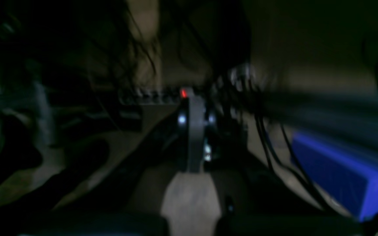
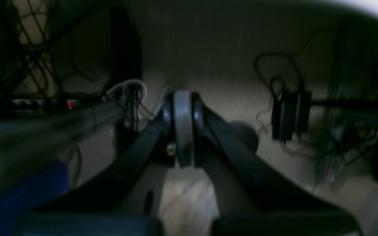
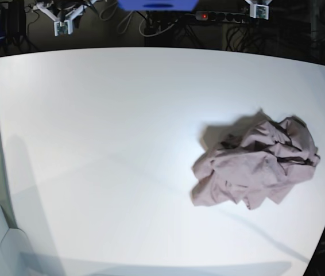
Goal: Layout the t-shirt on the table in an organized manner, then fold the t-shirt properly
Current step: 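Move the right gripper over the crumpled mauve t-shirt and lower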
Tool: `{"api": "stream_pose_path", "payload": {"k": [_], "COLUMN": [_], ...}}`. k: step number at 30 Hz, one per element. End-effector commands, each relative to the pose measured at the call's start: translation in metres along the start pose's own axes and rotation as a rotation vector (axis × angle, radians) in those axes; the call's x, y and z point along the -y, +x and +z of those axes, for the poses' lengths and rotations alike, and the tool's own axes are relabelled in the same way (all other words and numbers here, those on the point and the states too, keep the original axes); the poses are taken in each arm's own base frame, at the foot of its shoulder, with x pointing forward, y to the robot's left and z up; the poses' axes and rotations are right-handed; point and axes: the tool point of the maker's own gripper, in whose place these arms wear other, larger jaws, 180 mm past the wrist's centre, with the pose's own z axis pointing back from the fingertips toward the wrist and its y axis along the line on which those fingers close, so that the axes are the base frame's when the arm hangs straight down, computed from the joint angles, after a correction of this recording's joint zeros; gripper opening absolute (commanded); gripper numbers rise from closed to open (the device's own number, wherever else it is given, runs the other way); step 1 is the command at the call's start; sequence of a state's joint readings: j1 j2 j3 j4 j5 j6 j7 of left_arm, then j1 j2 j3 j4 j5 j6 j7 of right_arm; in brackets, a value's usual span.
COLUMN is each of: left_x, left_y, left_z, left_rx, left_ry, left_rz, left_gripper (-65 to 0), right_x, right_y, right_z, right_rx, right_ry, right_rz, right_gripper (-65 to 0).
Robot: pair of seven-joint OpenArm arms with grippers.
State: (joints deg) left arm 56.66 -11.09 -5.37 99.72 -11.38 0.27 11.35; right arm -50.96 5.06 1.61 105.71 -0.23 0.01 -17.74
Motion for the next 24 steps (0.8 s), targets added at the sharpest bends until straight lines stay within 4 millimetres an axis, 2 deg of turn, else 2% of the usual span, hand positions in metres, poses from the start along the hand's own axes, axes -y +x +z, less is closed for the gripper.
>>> {"api": "stream_pose_path", "payload": {"k": [1, 3, 5, 7, 11, 17, 21, 24], "left_x": [0.002, 0.003, 0.004, -0.001, -0.022, -0.048, -0.068, -0.084], "left_y": [0.012, 0.028, 0.043, 0.059, 0.076, 0.087, 0.1, 0.11], "left_z": [0.01, 0.02, 0.03, 0.038, 0.045, 0.049, 0.051, 0.055], "left_rx": [0.039, 0.079, 0.115, 0.156, 0.204, 0.234, 0.279, 0.317], "left_ry": [-0.016, -0.024, -0.028, -0.012, 0.049, 0.116, 0.142, 0.165], "left_rz": [0.006, 0.015, 0.021, 0.018, 0.009, 0.01, 0.112, 0.184], "left_gripper": [-65.0, -65.0, -65.0, -65.0, -65.0, -65.0, -65.0, -65.0], "right_x": [0.001, 0.001, 0.001, 0.001, 0.005, 0.003, -0.012, -0.039], "right_y": [0.016, 0.038, 0.052, 0.057, 0.078, 0.146, 0.2, 0.238], "right_z": [0.011, 0.022, 0.028, 0.025, 0.018, 0.004, 0.002, 0.006], "right_rx": [0.049, 0.095, 0.129, 0.143, 0.197, 0.373, 0.51, 0.608], "right_ry": [0.004, 0.005, 0.005, 0.004, -0.001, 0.0, 0.04, 0.111], "right_rz": [0.008, 0.009, 0.008, 0.008, 0.023, 0.017, 0.016, 0.028], "right_gripper": [-65.0, -65.0, -65.0, -65.0, -65.0, -65.0, -65.0, -65.0]}}
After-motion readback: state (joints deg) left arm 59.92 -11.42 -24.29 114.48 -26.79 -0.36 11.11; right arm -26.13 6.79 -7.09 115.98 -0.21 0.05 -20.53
